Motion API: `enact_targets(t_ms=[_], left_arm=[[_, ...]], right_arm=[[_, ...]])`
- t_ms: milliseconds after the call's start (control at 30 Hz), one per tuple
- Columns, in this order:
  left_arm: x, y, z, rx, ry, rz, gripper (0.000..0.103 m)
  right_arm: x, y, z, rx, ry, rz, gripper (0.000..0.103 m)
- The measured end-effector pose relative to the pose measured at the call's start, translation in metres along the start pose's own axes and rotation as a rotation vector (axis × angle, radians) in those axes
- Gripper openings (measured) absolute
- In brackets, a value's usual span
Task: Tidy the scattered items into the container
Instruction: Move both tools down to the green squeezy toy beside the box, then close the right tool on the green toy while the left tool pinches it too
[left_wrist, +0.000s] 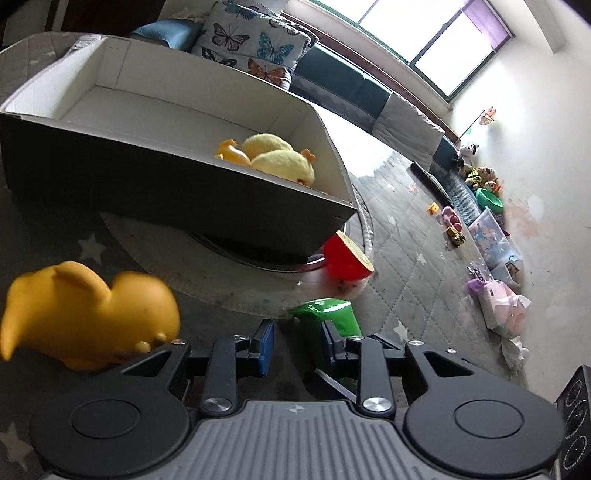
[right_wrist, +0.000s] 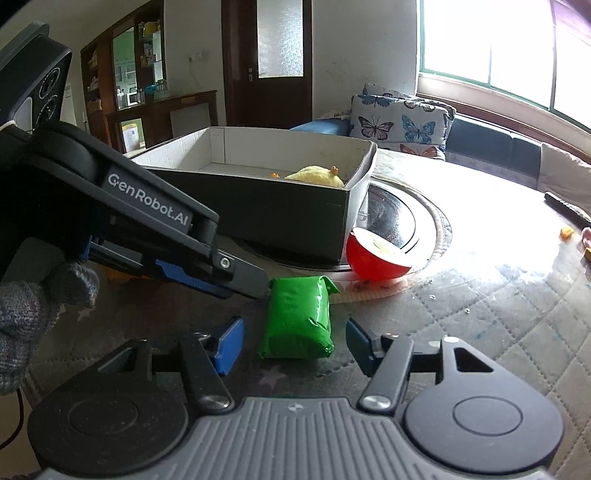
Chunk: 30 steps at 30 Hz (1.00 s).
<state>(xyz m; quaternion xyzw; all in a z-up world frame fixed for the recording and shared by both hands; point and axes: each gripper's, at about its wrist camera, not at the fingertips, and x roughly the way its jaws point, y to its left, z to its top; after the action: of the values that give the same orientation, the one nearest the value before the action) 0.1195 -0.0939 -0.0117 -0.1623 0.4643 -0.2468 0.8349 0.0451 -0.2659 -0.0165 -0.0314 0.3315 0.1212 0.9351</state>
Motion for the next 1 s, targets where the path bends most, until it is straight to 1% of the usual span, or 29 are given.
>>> enact_targets(t_ms=[67, 100, 133, 300, 433, 733, 800, 1000], left_arm=[[0.003, -0.001, -0.001, -0.006, 0.008, -0.005, 0.03], [0.004, -0.001, -0.001, -0.01, 0.011, -0.008, 0.031], [0.005, -0.001, -0.001, -0.014, 0.014, -0.011, 0.031], [0.008, 0.001, 0.0, -0.034, 0.018, -0.029, 0.032], [0.01, 0.0, 0.002, -0.045, 0.025, -0.051, 0.032], [0.017, -0.006, 0.004, -0.044, 0.029, -0.062, 0.033], [0.018, -0.007, 0.003, -0.042, 0.028, -0.066, 0.031], [0.018, -0.009, 0.002, -0.03, 0.027, -0.075, 0.031]], right_arm=[[0.0, 0.0, -0.001, 0.0, -0.002, 0.003, 0.056], [0.0, 0.001, -0.001, 0.001, -0.002, 0.004, 0.055], [0.001, 0.002, -0.001, 0.001, -0.002, 0.005, 0.053], [0.002, 0.004, -0.002, -0.003, 0.001, 0.0, 0.051], [0.002, 0.003, -0.002, 0.007, 0.001, 0.0, 0.044], [0.003, 0.003, -0.004, 0.002, 0.0, -0.003, 0.044], [0.003, 0.003, -0.004, 0.001, 0.0, -0.005, 0.044], [0.002, 0.006, -0.005, 0.001, -0.001, -0.003, 0.043]])
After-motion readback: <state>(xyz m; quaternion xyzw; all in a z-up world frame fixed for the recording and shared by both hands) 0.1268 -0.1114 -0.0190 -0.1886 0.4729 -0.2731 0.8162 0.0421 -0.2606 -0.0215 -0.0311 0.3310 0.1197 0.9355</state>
